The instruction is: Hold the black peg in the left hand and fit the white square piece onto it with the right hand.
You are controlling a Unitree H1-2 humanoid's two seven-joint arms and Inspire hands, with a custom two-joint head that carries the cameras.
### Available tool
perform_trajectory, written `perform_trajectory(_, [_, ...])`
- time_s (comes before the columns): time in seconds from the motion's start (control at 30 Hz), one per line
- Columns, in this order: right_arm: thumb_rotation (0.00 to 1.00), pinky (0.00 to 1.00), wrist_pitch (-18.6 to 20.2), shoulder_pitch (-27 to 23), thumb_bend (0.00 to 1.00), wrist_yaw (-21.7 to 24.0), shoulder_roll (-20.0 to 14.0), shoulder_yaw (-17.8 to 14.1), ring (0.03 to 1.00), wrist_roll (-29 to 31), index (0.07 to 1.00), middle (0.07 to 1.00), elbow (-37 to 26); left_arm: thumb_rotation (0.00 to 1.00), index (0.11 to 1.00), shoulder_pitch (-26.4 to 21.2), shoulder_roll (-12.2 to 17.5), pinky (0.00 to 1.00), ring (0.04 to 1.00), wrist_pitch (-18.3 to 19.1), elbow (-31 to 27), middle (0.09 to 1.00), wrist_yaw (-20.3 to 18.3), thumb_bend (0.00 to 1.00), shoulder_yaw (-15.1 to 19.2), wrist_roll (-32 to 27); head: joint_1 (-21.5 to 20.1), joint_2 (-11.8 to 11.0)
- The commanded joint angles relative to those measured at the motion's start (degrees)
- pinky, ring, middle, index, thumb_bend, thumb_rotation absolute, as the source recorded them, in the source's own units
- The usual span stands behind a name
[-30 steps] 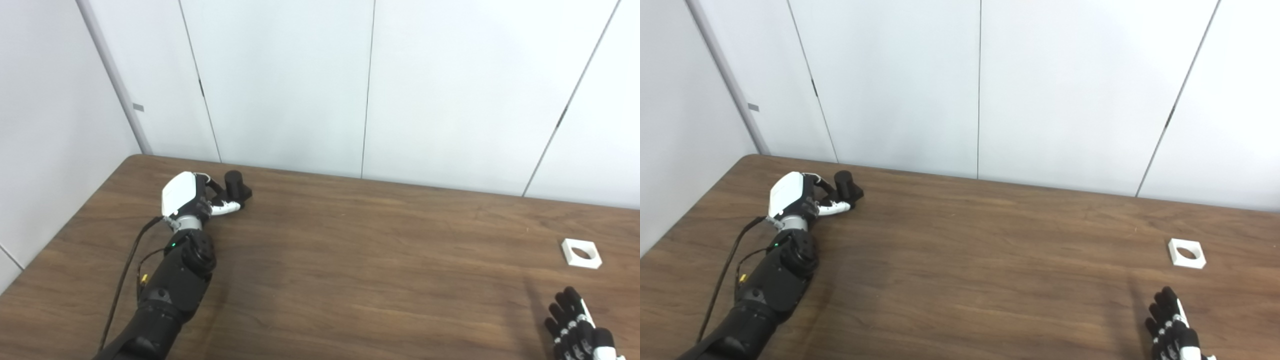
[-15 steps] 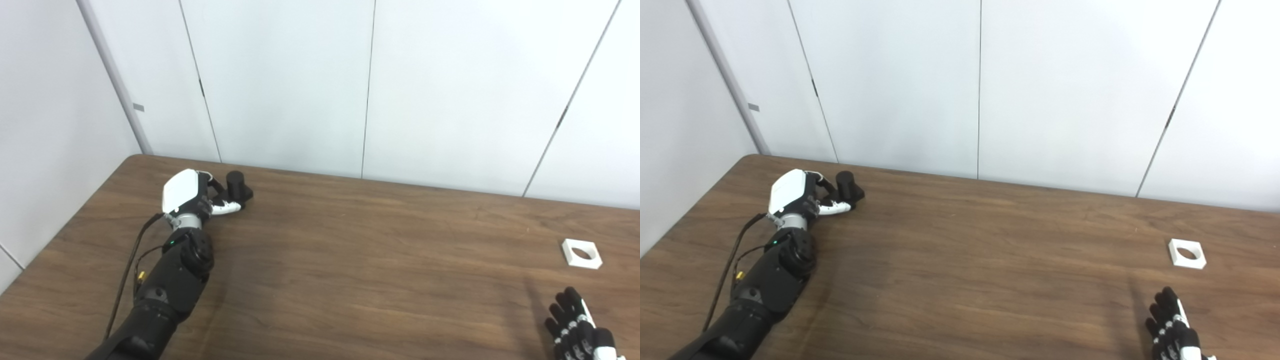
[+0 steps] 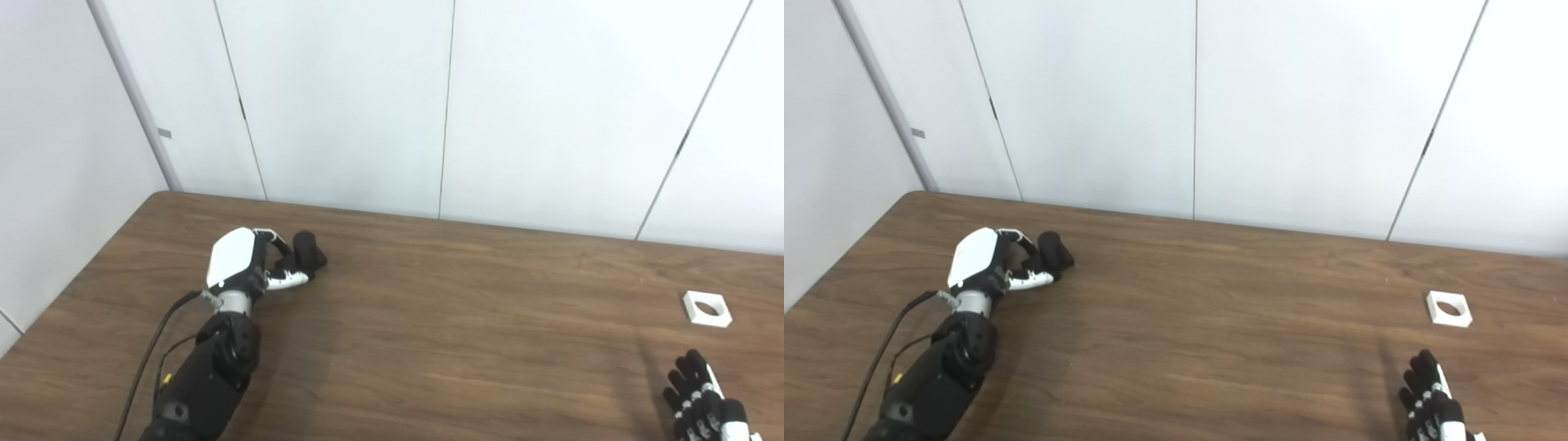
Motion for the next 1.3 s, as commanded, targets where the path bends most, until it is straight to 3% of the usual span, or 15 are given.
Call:
perform_trajectory(0.0, [1.0,1.0,-0.01,0.03,0.62,0.06,0.19,0.17,1.0,-0.11,1.0,1.0,-1.18,0.05,0.488,0.18,-0.06,0.75,0.845,-1.26,-2.76,0.791,-1.39,0.52,-1.07,1.21,0.05,0.07])
perform_trajectory(0.17, [1.0,1.0,0.04,-0.3,0.62,-0.17,0.33,0.2,1.0,-0.4,1.0,1.0,-1.05,0.05,0.488,2.47,-0.69,0.74,0.839,-1.41,-6.68,0.784,-2.34,0.52,-1.73,2.27,-1.02,0.91])
perform_trajectory(0.33, [1.0,1.0,0.23,-0.47,0.64,0.04,0.16,0.46,1.0,-0.36,1.0,1.0,-1.06,0.05,0.488,5.6,-1.26,0.75,0.847,-0.73,-12.71,0.793,-5.64,0.52,-2.11,2.55,-1.73,1.86])
perform_trajectory(0.53, [1.0,1.0,-0.33,-0.88,0.62,0.3,0.12,0.86,1.0,-0.5,1.0,1.0,-0.58,0.05,0.488,9.01,-1.85,0.78,0.862,-2.43,-19.31,0.815,-9.04,0.52,-3.27,3.02,-2.32,3.0])
perform_trajectory(0.67, [1.0,1.0,0.43,-1.16,0.65,0.0,0.21,1.12,1.0,-0.82,1.0,1.0,-0.94,0.05,0.488,10.92,-2.38,0.95,0.905,-3.42,-22.8,0.833,-10.79,0.52,-4.27,3.45,-2.96,3.92])
perform_trajectory(0.97, [1.0,1.0,0.68,-1.61,0.65,-0.41,0.77,1.71,1.0,-1.69,1.0,1.0,-1.15,0.05,0.487,14.31,-4.93,1.0,0.928,-7.66,-26.93,0.838,-11.8,0.52,-6.46,5.49,-4.9,5.21])
perform_trajectory(1.27, [1.0,1.0,1.93,-1.52,0.66,-1.07,1.34,2.18,1.0,-2.54,1.0,0.992,-2.84,0.05,0.488,17.46,-7.94,1.0,0.914,-9.05,-29.45,0.835,-12.96,0.52,-8.76,9.48,-7.4,7.11])
